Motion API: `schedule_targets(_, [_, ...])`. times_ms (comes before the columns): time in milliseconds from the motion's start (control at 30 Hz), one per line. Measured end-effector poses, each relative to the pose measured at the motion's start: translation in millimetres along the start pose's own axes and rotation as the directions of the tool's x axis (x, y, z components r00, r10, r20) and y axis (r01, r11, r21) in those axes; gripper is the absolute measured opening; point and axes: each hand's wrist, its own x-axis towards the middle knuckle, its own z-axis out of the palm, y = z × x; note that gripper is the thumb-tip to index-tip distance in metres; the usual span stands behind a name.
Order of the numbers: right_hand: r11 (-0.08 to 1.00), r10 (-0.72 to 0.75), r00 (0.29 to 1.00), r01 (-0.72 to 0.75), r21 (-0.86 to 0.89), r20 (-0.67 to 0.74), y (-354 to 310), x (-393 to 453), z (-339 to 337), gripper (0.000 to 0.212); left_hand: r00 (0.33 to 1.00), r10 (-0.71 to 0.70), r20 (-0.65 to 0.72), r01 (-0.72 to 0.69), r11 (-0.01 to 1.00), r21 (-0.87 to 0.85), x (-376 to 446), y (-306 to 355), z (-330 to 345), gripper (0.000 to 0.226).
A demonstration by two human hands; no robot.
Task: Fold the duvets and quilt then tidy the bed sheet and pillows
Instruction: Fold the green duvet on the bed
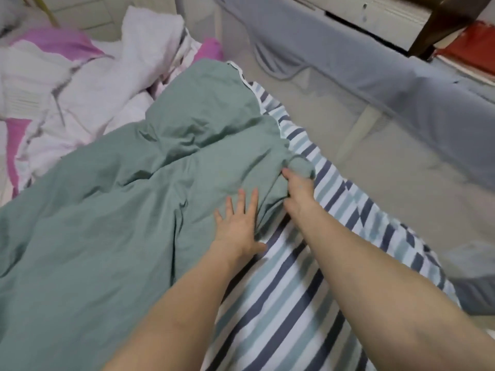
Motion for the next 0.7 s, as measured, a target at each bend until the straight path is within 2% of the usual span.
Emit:
schedule_targets(67, [0.964, -0.209, 0.975, 0.217, 0.154, -0.071, -52.2, 1.9, 8.5, 0.015, 0.995, 0.003, -0.097, -0.007, 0.999, -0.045, 18.3, 25.0, -21.4, 0.125])
schedule_targets(100, [0.94, -0.248, 0.962, 0.268, 0.213, -0.118, -72.9, 0.3, 7.3, 0.009, 0.987, 0.022, -0.16, -0.033, 0.997, -0.067, 29.1, 35.9, -31.8, 0.122])
schedule_targets(133, [0.928, -0.24, 0.955, 0.278, 0.25, -0.171, -84.0, 1.2, -0.6, 0.008, 0.977, 0.052, -0.206, -0.071, 0.994, -0.086, 38.6, 48.5, -42.1, 0.117])
schedule_targets(200, [0.961, -0.144, 0.964, 0.19, 0.203, -0.223, -78.6, 2.0, -27.2, 0.028, 0.973, 0.121, -0.198, -0.137, 0.988, -0.066, 52.7, 65.2, -50.6, 0.102])
schedule_targets(233, [0.984, -0.045, 0.98, 0.077, 0.161, -0.194, -71.1, 0.9, -41.2, 0.04, 0.978, 0.148, -0.146, -0.156, 0.986, -0.052, 55.6, 73.5, -49.4, 0.092])
schedule_targets(267, [0.996, 0.053, 0.987, -0.041, 0.082, -0.149, -65.8, 1.2, -51.6, 0.044, 0.984, 0.154, -0.084, -0.159, 0.986, -0.046, 57.0, 81.2, -46.5, 0.085])
schedule_targets(300, [0.995, 0.09, 0.993, -0.093, -0.038, -0.075, -64.5, 4.1, -50.8, 0.041, 0.991, 0.131, -0.03, -0.133, 0.99, -0.052, 56.2, 82.5, -42.5, 0.083])
schedule_targets(333, [0.99, 0.047, 0.999, -0.046, -0.131, 0.008, -75.0, 9.1, -40.7, 0.036, 0.995, 0.095, -0.008, -0.095, 0.992, -0.078, 56.5, 83.3, -43.1, 0.082])
schedule_targets(367, [0.983, -0.074, 0.995, 0.085, -0.162, 0.069, -98.5, 14.8, -19.2, 0.033, 0.998, 0.053, -0.041, -0.058, 0.988, -0.14, 58.5, 83.9, -51.9, 0.081])
schedule_targets(400, [0.964, -0.212, 0.966, 0.231, -0.128, 0.149, -127.8, 11.2, 10.3, 0.035, 0.988, 0.007, -0.156, -0.043, 0.973, -0.228, 62.0, 81.7, -66.6, 0.078])
schedule_targets(433, [0.932, -0.335, 0.91, 0.359, -0.06, 0.243, -159.3, 0.9, 40.3, 0.039, 0.94, -0.047, -0.338, -0.061, 0.951, -0.303, 68.2, 78.1, -85.9, 0.075])
schedule_targets(467, [0.892, -0.433, 0.86, 0.451, -0.007, 0.269, -184.1, -4.9, 61.1, 0.043, 0.856, -0.083, -0.511, -0.086, 0.95, -0.299, 74.8, 73.7, -107.0, 0.074])
schedule_targets(500, [0.857, -0.503, 0.839, 0.515, -0.004, 0.205, -197.0, 2.5, 68.5, 0.043, 0.795, -0.08, -0.601, -0.077, 0.97, -0.232, 82.1, 69.3, -123.4, 0.074])
schedule_targets(533, [0.835, -0.545, 0.835, 0.549, -0.042, 0.076, -197.8, 8.4, 61.3, 0.042, 0.806, -0.029, -0.592, -0.066, 0.988, -0.139, 85.7, 65.6, -131.8, 0.073])
schedule_targets(567, [0.838, -0.542, 0.837, 0.532, -0.123, -0.071, -186.1, 23.0, 38.0, 0.042, 0.869, 0.037, -0.493, -0.076, 0.995, -0.059, 87.6, 66.6, -132.4, 0.073])
schedule_targets(633, [0.91, -0.378, 0.889, 0.306, -0.28, -0.259, -149.1, 43.0, -18.1, 0.047, 0.983, 0.101, -0.15, -0.097, 0.995, 0.033, 87.0, 74.0, -107.3, 0.074])
schedule_targets(667, [0.928, -0.275, 0.902, 0.158, -0.339, -0.333, -130.8, 50.0, -42.1, 0.047, 0.995, 0.1, -0.007, -0.1, 0.994, 0.044, 84.7, 76.6, -89.2, 0.075])
schedule_targets(700, [0.928, -0.209, 0.892, 0.052, -0.368, -0.4, -117.5, 58.7, -59.3, 0.047, 0.993, 0.093, 0.072, -0.097, 0.994, 0.047, 82.9, 76.7, -71.7, 0.076])
